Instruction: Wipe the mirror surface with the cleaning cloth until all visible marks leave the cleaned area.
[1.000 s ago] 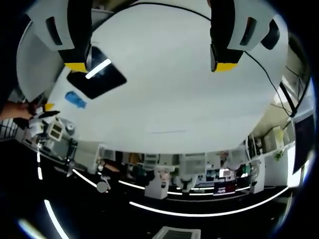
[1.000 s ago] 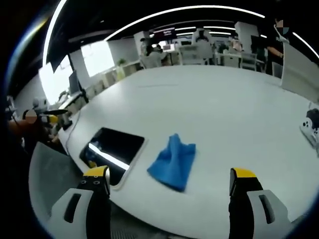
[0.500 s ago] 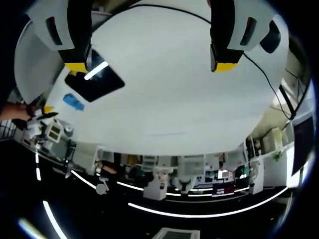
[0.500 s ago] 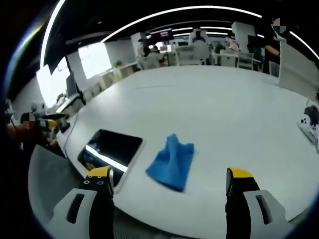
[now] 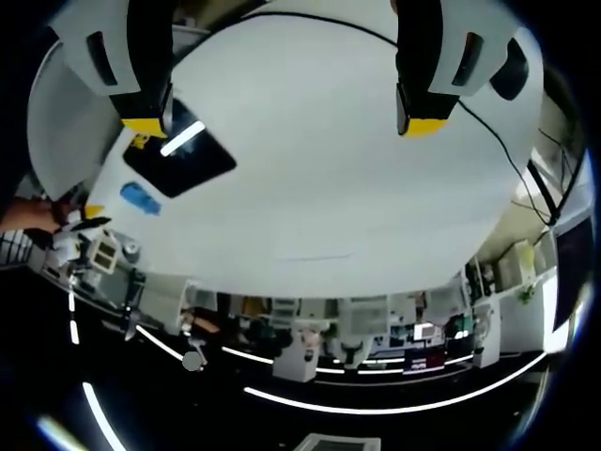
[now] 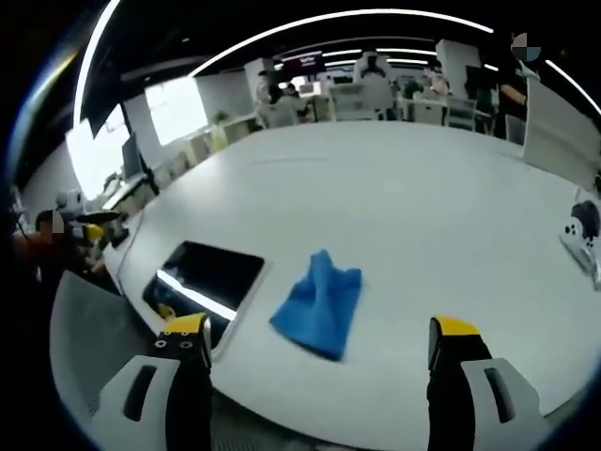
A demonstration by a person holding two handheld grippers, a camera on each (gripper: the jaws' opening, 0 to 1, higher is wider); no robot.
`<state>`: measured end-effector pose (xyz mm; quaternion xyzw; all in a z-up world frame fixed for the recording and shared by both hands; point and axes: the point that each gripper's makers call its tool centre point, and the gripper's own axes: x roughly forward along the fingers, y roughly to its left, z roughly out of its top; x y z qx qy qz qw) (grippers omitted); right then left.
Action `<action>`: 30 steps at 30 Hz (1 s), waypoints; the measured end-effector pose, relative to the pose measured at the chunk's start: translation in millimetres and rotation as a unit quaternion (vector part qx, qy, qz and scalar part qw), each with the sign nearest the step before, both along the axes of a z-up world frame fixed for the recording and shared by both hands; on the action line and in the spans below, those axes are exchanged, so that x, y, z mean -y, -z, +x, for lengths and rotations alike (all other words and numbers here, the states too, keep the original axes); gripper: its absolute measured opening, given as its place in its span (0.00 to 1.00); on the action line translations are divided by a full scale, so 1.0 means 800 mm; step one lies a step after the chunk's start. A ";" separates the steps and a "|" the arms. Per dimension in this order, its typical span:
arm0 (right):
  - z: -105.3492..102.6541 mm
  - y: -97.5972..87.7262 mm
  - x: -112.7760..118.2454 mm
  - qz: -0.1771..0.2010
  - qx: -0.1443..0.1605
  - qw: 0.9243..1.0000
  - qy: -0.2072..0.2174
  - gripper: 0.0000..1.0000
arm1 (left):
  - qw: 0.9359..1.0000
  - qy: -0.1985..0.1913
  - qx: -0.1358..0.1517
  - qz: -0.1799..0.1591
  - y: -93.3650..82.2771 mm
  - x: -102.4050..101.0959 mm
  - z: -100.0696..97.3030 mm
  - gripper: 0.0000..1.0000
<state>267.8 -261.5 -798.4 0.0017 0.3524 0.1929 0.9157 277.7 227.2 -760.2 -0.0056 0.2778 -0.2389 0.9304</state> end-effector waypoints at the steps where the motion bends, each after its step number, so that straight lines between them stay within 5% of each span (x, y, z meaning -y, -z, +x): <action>1: 0.000 0.000 0.000 0.000 0.000 1.000 0.000 0.96 | 1.000 0.002 -0.001 0.001 0.001 0.000 0.000 1.00; 10: 0.009 -0.005 0.002 -0.014 0.008 1.000 0.001 0.89 | 1.000 0.015 -0.011 0.003 0.010 0.006 -0.005 1.00; 18: 0.049 0.019 -0.014 -0.030 -0.005 1.000 0.006 0.58 | 1.000 0.018 -0.014 0.002 0.012 0.007 -0.006 1.00; 23: 0.064 0.066 -0.027 -0.068 -0.058 0.996 -0.019 0.40 | 1.000 0.018 -0.015 0.002 0.012 0.006 -0.007 1.00; 26: 0.072 0.081 -0.037 -0.057 -0.074 0.996 -0.009 0.28 | 1.000 0.016 -0.016 0.002 0.012 0.004 -0.007 1.00; 28: 0.057 0.103 -0.029 -0.112 -0.106 0.988 -0.029 0.06 | 1.000 0.013 -0.014 0.000 0.010 0.002 -0.007 1.00; 29: 0.074 0.092 -0.042 -0.108 -0.038 0.991 -0.066 0.02 | 1.000 0.011 -0.014 0.000 0.010 0.001 -0.007 1.00; 30: 0.061 0.092 -0.029 -0.100 -0.079 0.992 -0.022 0.02 | 1.000 0.009 -0.015 0.000 0.010 -0.001 -0.008 1.00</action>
